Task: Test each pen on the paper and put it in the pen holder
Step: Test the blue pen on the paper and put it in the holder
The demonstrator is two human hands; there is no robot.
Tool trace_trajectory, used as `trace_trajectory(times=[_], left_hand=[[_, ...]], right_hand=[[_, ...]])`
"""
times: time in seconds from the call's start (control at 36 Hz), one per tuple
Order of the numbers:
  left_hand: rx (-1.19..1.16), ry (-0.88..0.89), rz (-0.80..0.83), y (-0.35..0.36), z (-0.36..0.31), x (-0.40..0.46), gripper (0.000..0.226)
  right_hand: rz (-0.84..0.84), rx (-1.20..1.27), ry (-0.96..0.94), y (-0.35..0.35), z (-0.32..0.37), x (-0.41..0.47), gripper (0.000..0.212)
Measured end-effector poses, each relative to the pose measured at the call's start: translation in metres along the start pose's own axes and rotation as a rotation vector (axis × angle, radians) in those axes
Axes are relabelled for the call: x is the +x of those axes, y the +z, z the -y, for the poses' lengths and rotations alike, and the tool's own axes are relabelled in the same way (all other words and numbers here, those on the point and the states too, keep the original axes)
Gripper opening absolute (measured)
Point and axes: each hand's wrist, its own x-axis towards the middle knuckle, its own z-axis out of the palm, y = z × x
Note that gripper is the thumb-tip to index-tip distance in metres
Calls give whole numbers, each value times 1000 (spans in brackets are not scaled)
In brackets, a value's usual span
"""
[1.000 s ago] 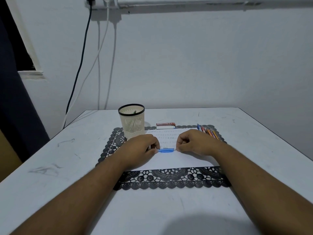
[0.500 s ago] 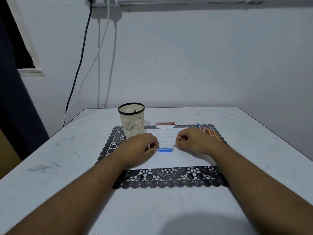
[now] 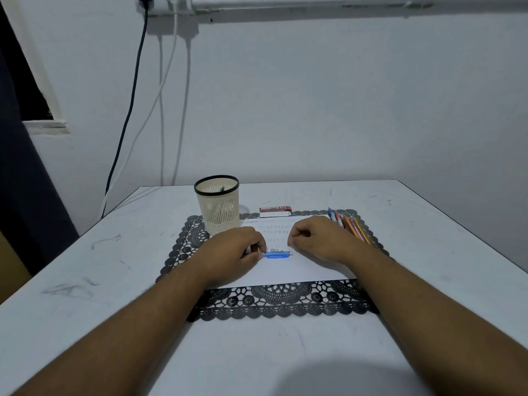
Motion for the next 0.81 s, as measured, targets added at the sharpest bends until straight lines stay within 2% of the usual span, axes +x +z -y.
trace_trajectory(times=[0.28, 0.42, 0.56, 0.72, 0.81], left_hand=[[45, 9, -44, 6, -2, 3, 7], [88, 34, -69, 9, -6, 9, 7], [111, 36, -101, 11, -3, 9, 8], [124, 26, -115, 9, -1, 10, 10], [101, 27, -116, 9, -2, 10, 12]], right_hand=[[-56, 95, 36, -3, -10, 4, 17], [-146, 439, 151, 1, -6, 16, 16], [-249, 136, 113, -5, -4, 52, 13], [-195, -328, 99, -1, -4, 84, 19], [-160, -476, 73, 2, -6, 90, 18]])
